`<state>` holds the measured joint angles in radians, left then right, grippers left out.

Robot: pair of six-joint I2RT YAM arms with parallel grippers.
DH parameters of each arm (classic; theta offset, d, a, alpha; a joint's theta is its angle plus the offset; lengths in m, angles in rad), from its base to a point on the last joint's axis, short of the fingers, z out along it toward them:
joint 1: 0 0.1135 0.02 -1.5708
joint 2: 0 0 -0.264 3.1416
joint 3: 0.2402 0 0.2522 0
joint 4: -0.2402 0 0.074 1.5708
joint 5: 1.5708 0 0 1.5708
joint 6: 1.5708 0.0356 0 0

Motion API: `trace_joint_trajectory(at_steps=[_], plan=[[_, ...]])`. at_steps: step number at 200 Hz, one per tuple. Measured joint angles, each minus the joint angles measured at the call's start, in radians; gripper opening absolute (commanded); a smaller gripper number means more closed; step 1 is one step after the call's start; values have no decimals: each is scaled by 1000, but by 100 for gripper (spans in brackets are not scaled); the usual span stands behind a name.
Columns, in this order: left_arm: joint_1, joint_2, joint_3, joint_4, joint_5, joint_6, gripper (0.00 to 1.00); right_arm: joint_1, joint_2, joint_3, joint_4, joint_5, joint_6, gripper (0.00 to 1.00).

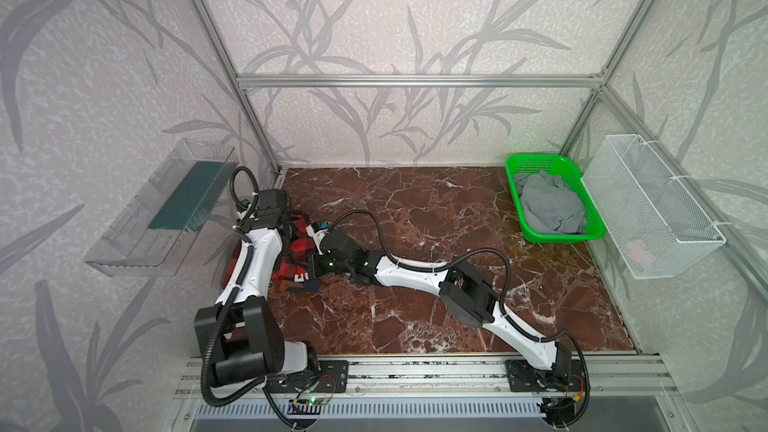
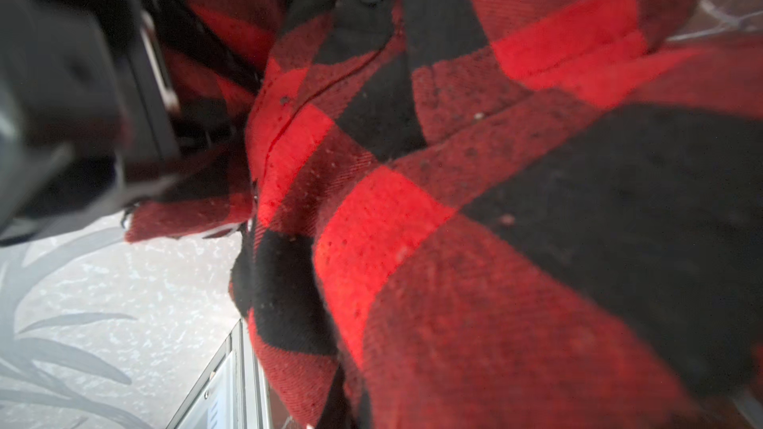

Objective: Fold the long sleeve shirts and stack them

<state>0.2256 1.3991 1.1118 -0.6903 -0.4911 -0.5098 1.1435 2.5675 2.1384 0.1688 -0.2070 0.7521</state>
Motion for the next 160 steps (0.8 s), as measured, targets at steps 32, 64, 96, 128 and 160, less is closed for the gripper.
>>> trace_joint_trajectory(at_steps=[32, 64, 96, 128, 160], plan=[[4, 3, 53, -23, 17, -26, 55, 15, 11, 11, -35, 25, 4, 0], [4, -58, 66, -41, 66, -29, 72, 24, 57, 66, -61, 34, 5, 0], [-4, -172, 63, -11, 129, -20, 79, 29, 110, 124, -71, 38, 8, 0], [-31, -253, 29, 28, 151, -6, 79, 35, 123, 143, -86, 62, 7, 14], [-42, -258, -44, 45, 179, -2, 79, 37, 142, 195, -123, 52, -3, 46]])
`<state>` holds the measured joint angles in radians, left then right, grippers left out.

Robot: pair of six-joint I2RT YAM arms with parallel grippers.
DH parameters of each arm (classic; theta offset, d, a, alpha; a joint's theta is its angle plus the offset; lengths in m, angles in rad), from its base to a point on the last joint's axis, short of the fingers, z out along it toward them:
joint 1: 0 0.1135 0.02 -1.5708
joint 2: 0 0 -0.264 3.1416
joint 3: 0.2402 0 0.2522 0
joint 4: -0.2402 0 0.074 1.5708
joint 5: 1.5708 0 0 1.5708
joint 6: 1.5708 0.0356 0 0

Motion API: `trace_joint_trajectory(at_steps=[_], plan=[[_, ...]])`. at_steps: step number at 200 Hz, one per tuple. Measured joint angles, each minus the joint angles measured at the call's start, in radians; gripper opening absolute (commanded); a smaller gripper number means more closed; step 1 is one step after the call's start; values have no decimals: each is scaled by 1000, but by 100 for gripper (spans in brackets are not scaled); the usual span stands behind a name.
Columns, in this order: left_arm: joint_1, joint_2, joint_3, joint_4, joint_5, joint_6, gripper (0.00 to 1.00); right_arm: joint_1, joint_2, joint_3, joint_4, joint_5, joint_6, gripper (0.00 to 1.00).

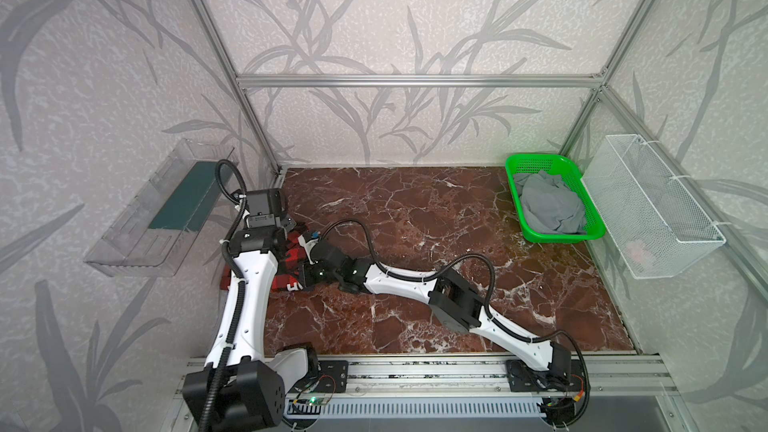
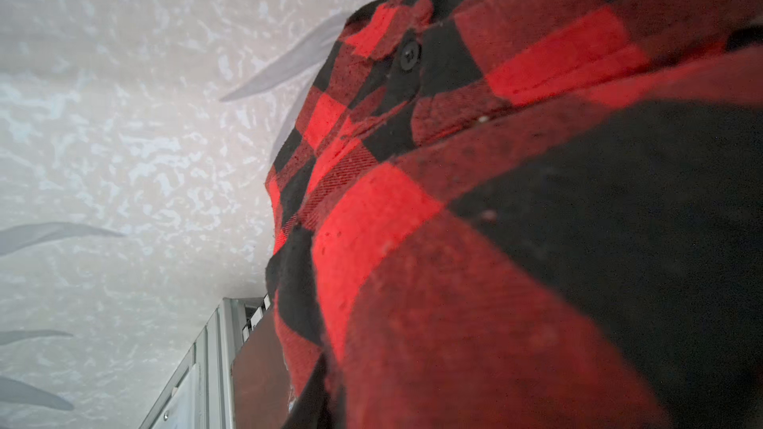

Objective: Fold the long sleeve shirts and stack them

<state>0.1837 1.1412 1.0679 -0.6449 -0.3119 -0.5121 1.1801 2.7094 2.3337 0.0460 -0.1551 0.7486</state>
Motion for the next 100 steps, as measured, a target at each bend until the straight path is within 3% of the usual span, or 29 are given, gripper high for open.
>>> trace_joint_trajectory(at_steps=[4, 7, 11, 59, 100], plan=[[-1, 0, -6, 0, 2, 0, 82, 0, 0, 0, -2, -2, -6, 49], [-2, -1, -11, 1, 5, 1, 94, 0, 0, 0, -3, -3, -9, 51], [-3, -1, -14, 1, 8, 2, 98, 0, -1, -2, -6, -4, -13, 56], [-22, -35, -22, 24, 39, 14, 98, -2, -174, -240, -34, 14, -130, 85], [-33, -53, -24, 41, 66, 15, 99, -26, -471, -471, -38, 42, -229, 93]])
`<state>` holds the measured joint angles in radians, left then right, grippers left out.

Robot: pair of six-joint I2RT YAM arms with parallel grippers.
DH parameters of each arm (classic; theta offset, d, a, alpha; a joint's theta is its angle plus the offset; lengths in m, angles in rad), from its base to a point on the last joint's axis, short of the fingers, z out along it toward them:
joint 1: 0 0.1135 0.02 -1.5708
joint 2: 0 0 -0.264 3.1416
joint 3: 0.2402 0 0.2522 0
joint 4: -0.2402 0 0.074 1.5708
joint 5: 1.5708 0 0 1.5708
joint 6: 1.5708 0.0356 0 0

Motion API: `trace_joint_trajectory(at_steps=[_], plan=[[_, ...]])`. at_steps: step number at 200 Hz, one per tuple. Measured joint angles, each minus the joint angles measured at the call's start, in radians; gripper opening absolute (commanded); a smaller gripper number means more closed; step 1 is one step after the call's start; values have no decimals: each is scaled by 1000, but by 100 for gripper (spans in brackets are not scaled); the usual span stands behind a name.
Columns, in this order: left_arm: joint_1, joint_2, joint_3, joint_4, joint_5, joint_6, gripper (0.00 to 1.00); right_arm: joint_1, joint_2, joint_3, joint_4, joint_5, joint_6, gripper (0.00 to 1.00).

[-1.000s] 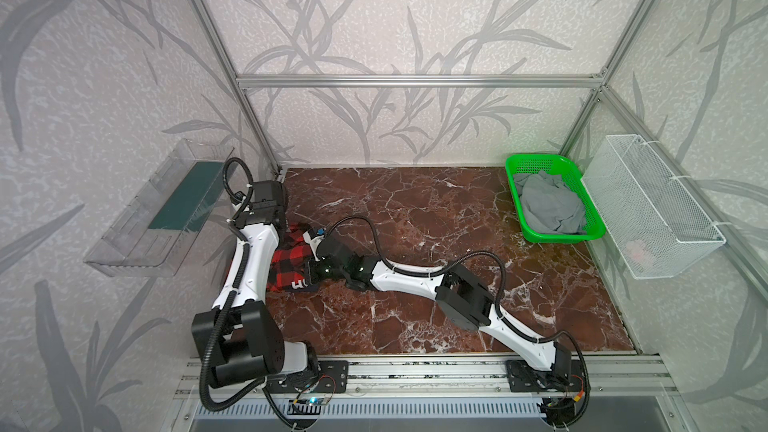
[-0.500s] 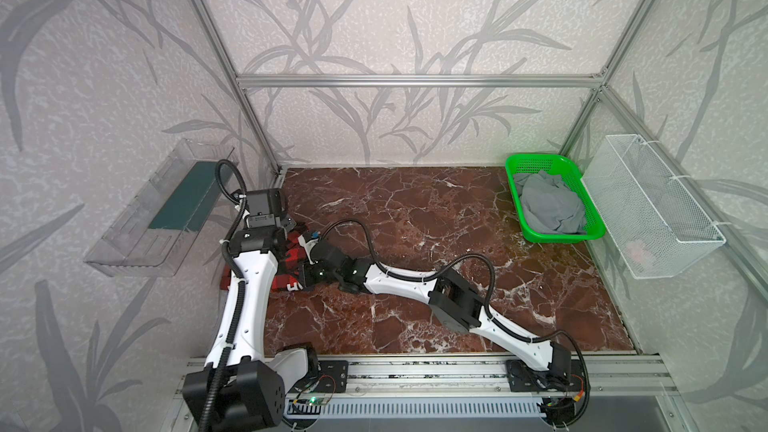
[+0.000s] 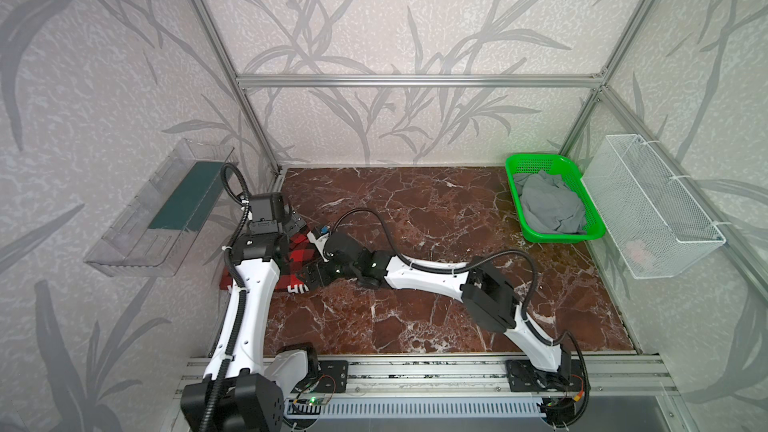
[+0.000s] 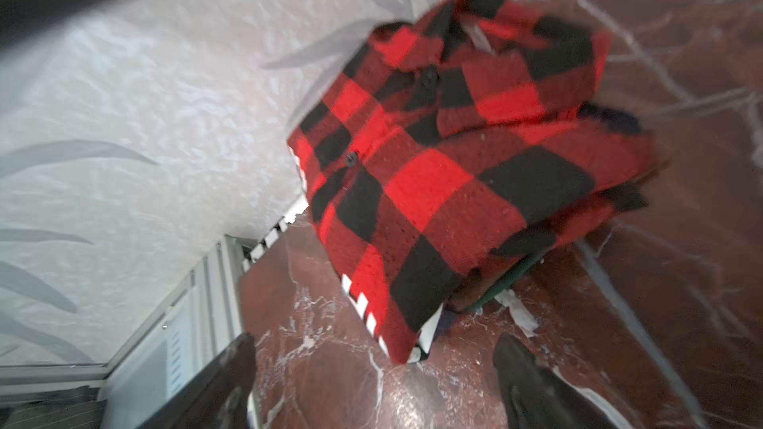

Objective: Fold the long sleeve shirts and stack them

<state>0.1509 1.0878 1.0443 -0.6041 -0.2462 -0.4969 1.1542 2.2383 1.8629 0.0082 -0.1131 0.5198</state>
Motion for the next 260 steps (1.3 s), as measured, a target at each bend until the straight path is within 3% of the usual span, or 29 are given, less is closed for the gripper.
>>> trace_joint_trajectory(at_steps=[37, 70, 94, 120, 136, 175, 206, 244, 260], plan=[[-31, -6, -41, 68, 38, 10, 99, -54, -349, -269, -13, 88, -135, 99], [-114, -44, -232, 262, 44, 78, 99, -154, -716, -565, -36, 260, -282, 99], [-124, -33, -363, 404, 37, 138, 99, -365, -953, -765, -60, 298, -315, 99], [-124, 63, -415, 566, 13, 186, 99, -657, -1117, -992, -53, 338, -333, 99], [-124, 135, -452, 700, -2, 212, 99, -772, -1180, -1151, -10, 380, -356, 99], [-124, 304, -580, 1002, -53, 293, 99, -879, -1150, -1452, 247, 463, -451, 99], [-124, 370, -650, 1259, -55, 338, 99, -964, -1015, -1481, 465, 465, -491, 99], [-130, 459, -669, 1426, -41, 375, 99, -1033, -804, -1506, 809, 451, -521, 99], [-138, 461, -671, 1455, -48, 382, 99, -1036, -765, -1482, 840, 417, -536, 99]])
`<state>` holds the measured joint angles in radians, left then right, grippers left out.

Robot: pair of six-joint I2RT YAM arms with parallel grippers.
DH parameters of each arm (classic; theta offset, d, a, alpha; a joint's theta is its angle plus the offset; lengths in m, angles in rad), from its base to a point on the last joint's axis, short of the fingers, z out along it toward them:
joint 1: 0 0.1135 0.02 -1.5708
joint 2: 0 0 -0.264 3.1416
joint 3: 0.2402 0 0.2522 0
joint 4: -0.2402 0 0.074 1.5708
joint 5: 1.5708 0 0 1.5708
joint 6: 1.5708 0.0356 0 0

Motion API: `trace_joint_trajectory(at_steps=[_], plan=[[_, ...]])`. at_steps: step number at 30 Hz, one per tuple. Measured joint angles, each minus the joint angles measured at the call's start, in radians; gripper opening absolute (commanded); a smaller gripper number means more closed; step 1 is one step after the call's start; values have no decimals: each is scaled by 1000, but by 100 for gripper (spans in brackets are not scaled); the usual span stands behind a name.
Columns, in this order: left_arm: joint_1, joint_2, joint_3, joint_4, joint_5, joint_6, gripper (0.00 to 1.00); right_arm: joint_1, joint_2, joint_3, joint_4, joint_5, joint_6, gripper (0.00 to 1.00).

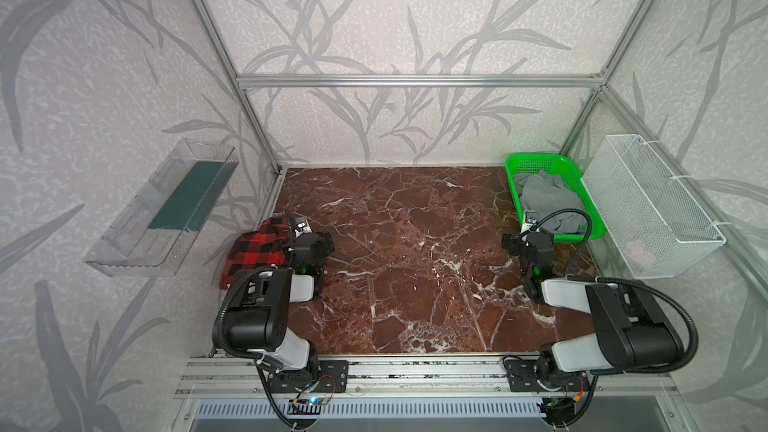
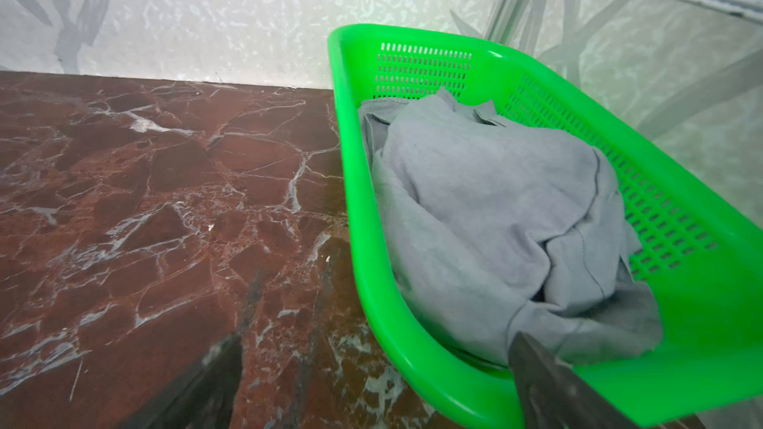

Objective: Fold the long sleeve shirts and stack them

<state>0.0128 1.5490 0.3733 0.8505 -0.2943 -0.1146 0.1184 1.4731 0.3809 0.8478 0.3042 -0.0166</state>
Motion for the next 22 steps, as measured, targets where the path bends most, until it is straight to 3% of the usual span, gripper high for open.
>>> trace_joint_trajectory(at_steps=[4, 22], plan=[[-27, 14, -5, 69, -29, 18, 99, -2, 81, -8, 148, -48, -22, 99], [-50, 26, -9, 131, -78, 51, 99, -11, 95, -18, 204, -115, -26, 99]])
